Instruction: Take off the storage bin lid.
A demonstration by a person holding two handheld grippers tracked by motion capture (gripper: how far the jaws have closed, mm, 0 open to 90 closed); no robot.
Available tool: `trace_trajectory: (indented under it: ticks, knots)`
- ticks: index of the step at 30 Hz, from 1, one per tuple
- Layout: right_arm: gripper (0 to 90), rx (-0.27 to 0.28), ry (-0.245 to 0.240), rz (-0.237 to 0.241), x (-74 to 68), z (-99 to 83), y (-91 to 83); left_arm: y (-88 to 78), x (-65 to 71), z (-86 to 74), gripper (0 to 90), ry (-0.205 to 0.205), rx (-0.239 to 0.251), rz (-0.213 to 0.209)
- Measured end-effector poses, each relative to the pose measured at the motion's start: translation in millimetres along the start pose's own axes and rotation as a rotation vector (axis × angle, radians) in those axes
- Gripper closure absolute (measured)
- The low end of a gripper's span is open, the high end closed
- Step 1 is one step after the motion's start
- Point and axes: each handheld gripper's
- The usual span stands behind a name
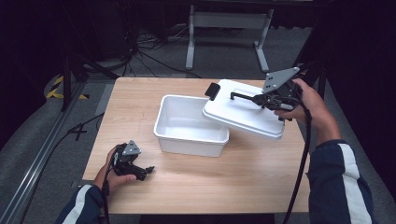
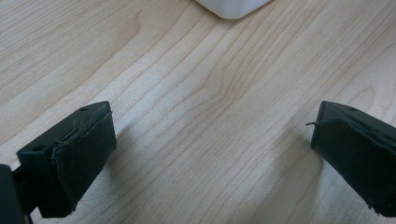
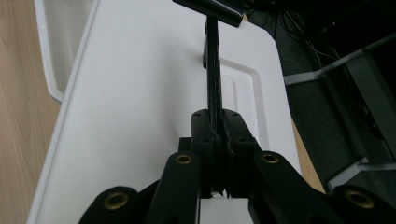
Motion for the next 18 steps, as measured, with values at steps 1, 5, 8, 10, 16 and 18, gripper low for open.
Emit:
trace_trajectory:
  ticks: [1, 5, 8, 10, 16, 18]
  knots:
    - [85.1, 0.000, 0.008, -0.002, 0.7, -3.8, -1.4, 0.1, 0.0, -0.1, 0.4, 0.000, 0.000, 0.000]
    - [85.1, 0.011, 0.032, -0.010, 1.9, -15.8, -5.7, 0.0, 0.1, -0.1, 0.5, -0.001, 0.000, 0.001]
    - [85.1, 0.006, 0.050, -0.017, 2.8, -25.2, -10.0, -0.1, -0.2, 0.0, 0.5, 0.003, -0.002, 0.001]
    - [85.1, 0.007, 0.057, -0.021, 3.6, -29.7, -12.0, -0.1, -0.2, -0.1, 0.5, 0.003, -0.001, 0.001]
    - [85.1, -0.001, 0.082, -0.039, 5.9, -43.4, -18.4, 0.0, -0.2, -0.1, 0.4, 0.003, -0.001, 0.001]
    - [85.1, 0.001, 0.094, -0.040, 7.0, -48.5, -20.7, -0.1, -0.2, -0.1, 0.5, 0.003, -0.001, 0.001]
Point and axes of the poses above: each handheld gripper's, and its own axes: y roughly forward along the jaws, z roughly out of its top, x roughly to its right, and after that the axes turned 4 degrees about -x, right-handed
